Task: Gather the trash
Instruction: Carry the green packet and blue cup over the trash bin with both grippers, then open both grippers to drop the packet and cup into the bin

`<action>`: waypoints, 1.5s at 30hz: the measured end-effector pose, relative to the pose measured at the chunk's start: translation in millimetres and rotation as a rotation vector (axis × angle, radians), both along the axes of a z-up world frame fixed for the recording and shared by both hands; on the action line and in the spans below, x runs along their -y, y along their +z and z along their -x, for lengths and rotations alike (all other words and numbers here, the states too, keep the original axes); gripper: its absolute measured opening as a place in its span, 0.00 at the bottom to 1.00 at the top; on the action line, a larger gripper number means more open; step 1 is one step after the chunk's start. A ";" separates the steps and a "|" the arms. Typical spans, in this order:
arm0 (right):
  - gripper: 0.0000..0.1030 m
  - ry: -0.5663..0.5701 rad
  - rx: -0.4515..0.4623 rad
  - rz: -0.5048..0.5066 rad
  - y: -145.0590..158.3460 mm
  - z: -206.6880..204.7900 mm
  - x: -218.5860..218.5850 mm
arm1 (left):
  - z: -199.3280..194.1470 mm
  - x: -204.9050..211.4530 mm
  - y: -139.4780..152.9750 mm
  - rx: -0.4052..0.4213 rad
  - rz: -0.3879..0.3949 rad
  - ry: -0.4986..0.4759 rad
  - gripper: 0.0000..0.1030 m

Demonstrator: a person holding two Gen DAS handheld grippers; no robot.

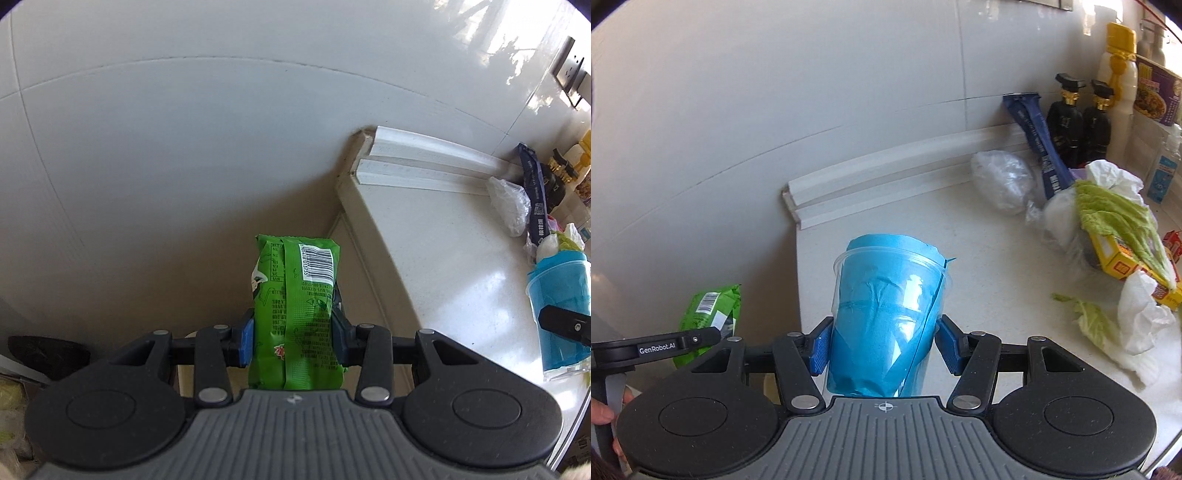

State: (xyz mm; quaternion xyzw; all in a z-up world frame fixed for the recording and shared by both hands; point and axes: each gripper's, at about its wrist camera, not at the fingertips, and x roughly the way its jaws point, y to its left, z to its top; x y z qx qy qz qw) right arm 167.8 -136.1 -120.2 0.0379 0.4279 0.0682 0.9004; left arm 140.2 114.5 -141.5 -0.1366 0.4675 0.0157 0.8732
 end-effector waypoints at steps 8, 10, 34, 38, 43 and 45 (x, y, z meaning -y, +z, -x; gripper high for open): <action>0.56 0.095 -0.057 0.011 -23.0 0.4 -40.6 | 15.6 -19.6 -25.5 -0.070 -0.017 0.026 0.36; 0.56 0.124 -0.074 0.015 -29.9 1.0 -51.8 | 19.2 -22.7 -34.7 -0.091 -0.020 0.028 0.36; 0.56 0.471 -0.336 0.218 -157.2 0.8 -178.4 | 31.7 -75.1 -163.8 -0.333 0.057 0.085 0.36; 0.56 0.484 -0.397 0.249 -181.1 -3.7 -188.2 | 28.1 -81.0 -179.0 -0.354 0.080 0.099 0.36; 0.56 0.506 -0.449 0.285 -205.5 -4.4 -196.2 | 22.4 -85.8 -193.7 -0.374 0.096 0.111 0.37; 0.56 0.516 -0.461 0.304 -212.5 -3.0 -202.9 | 20.1 -84.0 -195.9 -0.380 0.098 0.109 0.37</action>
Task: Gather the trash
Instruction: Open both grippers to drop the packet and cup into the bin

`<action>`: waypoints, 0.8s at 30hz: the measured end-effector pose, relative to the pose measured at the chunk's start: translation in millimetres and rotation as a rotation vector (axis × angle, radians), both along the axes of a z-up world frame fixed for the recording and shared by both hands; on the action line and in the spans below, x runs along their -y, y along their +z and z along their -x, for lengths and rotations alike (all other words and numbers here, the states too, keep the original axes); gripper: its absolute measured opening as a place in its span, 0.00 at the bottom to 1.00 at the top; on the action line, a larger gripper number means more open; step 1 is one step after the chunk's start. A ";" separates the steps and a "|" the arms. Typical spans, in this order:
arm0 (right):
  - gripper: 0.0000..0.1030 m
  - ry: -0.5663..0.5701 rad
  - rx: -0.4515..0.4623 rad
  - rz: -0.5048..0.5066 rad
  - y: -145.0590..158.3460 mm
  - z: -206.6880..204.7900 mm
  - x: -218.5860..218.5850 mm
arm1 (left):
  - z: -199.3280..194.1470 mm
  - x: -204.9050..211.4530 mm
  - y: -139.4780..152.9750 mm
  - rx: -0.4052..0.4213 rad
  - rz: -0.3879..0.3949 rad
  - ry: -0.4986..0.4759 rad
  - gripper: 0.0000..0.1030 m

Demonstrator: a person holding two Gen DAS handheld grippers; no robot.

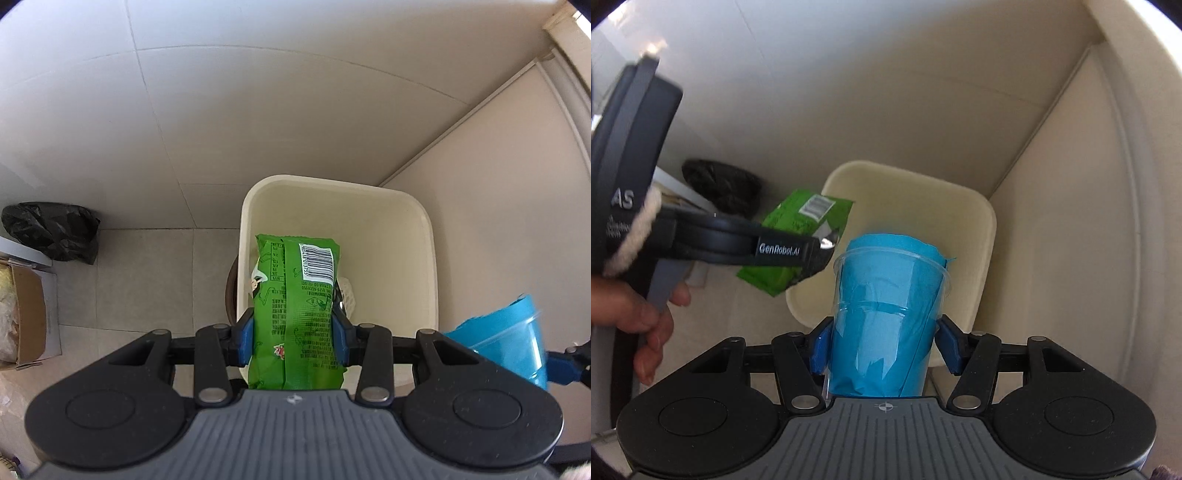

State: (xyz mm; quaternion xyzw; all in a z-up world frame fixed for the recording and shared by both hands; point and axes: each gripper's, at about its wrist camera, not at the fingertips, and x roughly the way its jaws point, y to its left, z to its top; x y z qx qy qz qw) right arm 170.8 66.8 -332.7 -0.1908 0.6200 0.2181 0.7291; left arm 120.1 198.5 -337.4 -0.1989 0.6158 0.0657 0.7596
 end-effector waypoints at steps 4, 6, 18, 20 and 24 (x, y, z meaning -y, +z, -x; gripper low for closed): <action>0.56 0.012 -0.006 0.028 -7.4 6.1 -8.1 | -5.8 7.5 -1.0 -0.002 -0.001 -0.010 0.37; 0.58 0.026 -0.017 0.026 -7.7 7.3 -9.1 | -8.6 8.6 -1.5 0.001 0.001 -0.015 0.37; 0.80 0.004 -0.015 0.051 -10.7 18.7 -13.7 | -6.0 8.5 11.4 0.032 -0.002 -0.038 0.77; 0.80 0.005 -0.013 0.048 -11.1 19.1 -15.0 | -6.2 8.8 12.3 0.034 0.000 -0.039 0.78; 0.80 0.009 -0.009 0.041 -7.5 23.4 -19.6 | -7.6 11.0 10.9 0.034 -0.002 -0.041 0.79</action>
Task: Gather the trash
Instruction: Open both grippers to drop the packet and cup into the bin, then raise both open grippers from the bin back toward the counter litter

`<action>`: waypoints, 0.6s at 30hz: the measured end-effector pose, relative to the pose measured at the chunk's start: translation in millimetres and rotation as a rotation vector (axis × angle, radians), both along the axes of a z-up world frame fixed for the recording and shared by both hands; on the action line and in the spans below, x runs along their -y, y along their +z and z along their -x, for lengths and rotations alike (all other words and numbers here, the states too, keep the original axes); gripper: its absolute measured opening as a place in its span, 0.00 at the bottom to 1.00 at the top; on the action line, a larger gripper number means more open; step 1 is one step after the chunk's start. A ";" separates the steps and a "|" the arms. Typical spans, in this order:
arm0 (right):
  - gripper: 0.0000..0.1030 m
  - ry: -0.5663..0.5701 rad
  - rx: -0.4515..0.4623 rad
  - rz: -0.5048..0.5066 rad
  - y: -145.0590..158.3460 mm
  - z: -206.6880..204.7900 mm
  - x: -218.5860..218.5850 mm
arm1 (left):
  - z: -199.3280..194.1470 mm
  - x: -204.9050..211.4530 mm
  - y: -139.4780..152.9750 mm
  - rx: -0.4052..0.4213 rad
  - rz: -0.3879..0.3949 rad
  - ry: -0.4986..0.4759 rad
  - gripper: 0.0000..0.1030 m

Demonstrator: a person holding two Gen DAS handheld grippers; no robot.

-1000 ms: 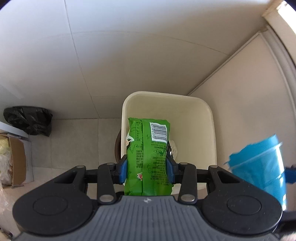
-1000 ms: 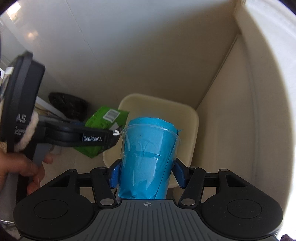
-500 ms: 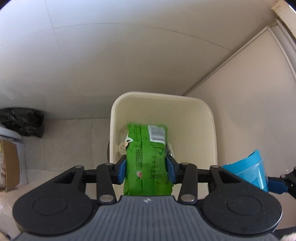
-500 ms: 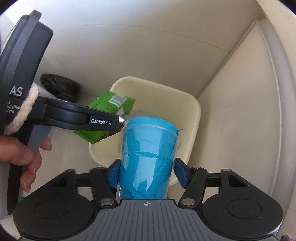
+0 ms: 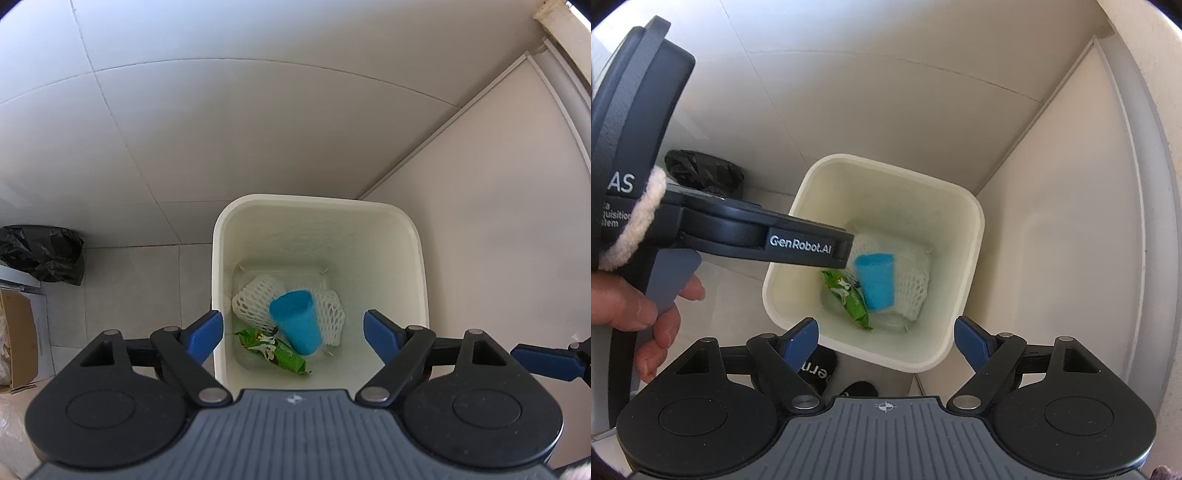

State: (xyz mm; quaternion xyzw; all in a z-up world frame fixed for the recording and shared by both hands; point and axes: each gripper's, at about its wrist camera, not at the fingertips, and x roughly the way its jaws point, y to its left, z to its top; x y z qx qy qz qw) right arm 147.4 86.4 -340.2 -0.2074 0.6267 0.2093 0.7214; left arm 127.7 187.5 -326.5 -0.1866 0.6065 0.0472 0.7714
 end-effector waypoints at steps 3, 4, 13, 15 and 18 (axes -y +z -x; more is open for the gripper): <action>0.80 0.007 0.004 -0.006 3.8 3.1 -1.7 | 0.9 1.3 3.3 0.004 0.002 0.002 0.79; 0.80 0.009 0.005 -0.008 5.2 3.3 -2.6 | -0.2 0.1 0.5 0.006 0.003 0.003 0.79; 0.80 0.028 0.025 -0.033 32.9 2.9 3.1 | -1.2 -0.3 4.3 0.023 -0.001 0.002 0.79; 0.80 0.034 0.029 -0.040 36.1 0.9 4.9 | -0.6 -0.4 6.2 0.030 -0.005 -0.002 0.79; 0.80 0.038 0.041 -0.050 46.4 5.5 6.6 | 1.2 -0.6 10.1 0.041 -0.017 -0.011 0.79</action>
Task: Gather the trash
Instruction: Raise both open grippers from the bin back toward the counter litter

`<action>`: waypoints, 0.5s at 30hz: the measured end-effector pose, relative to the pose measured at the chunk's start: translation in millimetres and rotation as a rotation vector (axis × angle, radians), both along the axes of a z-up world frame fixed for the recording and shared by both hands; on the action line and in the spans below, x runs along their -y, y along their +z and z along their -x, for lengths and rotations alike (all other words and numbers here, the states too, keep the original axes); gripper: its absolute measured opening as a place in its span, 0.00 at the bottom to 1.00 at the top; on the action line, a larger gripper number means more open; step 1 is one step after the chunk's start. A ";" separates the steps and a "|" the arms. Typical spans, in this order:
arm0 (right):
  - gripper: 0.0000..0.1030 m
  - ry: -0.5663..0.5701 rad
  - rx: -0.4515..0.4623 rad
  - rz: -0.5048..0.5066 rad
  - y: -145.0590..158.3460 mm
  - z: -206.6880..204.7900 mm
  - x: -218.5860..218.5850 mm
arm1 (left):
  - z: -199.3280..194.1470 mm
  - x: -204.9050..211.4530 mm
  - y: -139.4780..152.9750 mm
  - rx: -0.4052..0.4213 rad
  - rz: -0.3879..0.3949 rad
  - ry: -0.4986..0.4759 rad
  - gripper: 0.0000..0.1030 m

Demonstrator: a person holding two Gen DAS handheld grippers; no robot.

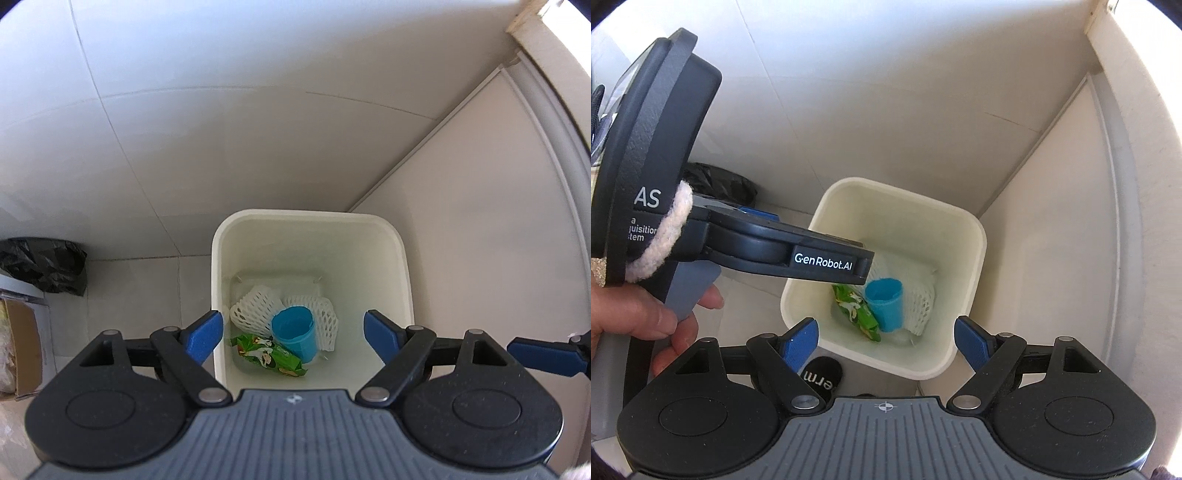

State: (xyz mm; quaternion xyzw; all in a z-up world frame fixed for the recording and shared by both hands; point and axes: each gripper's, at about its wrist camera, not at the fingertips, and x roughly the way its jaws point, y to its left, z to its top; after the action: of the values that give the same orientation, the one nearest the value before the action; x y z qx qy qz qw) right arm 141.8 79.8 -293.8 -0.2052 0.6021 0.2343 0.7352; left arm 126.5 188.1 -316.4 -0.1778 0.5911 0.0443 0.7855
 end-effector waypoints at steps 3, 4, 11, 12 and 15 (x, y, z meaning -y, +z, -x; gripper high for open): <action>0.80 -0.003 0.002 -0.015 7.2 3.5 3.2 | 2.0 0.0 4.9 0.007 0.002 0.008 0.80; 0.80 -0.003 0.002 -0.024 10.9 5.7 3.9 | 2.5 -0.8 6.4 0.010 0.003 0.013 0.81; 0.80 0.031 0.065 -0.036 40.7 20.8 4.3 | 10.2 -4.0 22.7 0.037 -0.040 0.002 0.83; 0.80 0.041 0.079 -0.038 45.5 23.5 3.9 | 11.9 -3.7 26.0 0.041 -0.050 -0.002 0.84; 0.80 0.085 0.127 -0.045 64.2 32.9 3.3 | 14.4 -5.0 37.6 0.058 -0.077 -0.002 0.89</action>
State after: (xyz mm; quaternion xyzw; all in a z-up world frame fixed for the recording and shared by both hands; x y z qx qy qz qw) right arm 108.9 76.4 -229.6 -0.2286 0.5396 0.2652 0.7657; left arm 112.1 193.1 -278.8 -0.1480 0.5661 0.0610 0.8086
